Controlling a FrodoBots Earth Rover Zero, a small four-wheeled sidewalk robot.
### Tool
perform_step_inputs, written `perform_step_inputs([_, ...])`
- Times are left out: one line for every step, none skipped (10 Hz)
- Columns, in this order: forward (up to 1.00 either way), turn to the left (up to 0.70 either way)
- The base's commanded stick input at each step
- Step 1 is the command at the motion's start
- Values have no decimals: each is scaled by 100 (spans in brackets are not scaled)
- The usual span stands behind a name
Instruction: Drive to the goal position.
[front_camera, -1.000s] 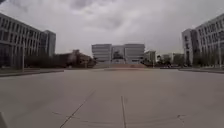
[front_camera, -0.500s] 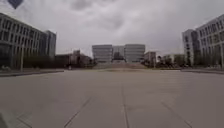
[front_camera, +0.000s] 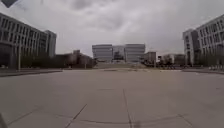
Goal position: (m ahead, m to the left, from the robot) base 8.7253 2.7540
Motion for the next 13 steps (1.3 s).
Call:
perform_step_inputs([70, -1])
perform_step_inputs([70, -1])
perform_step_inputs([70, -1])
perform_step_inputs([70, -1])
perform_step_inputs([70, -1])
perform_step_inputs([70, -1])
perform_step_inputs([70, -1])
perform_step_inputs([70, -1])
perform_step_inputs([70, -1])
perform_step_inputs([70, -1])
perform_step_inputs([70, -1])
perform_step_inputs([70, -1])
perform_step_inputs([70, -1])
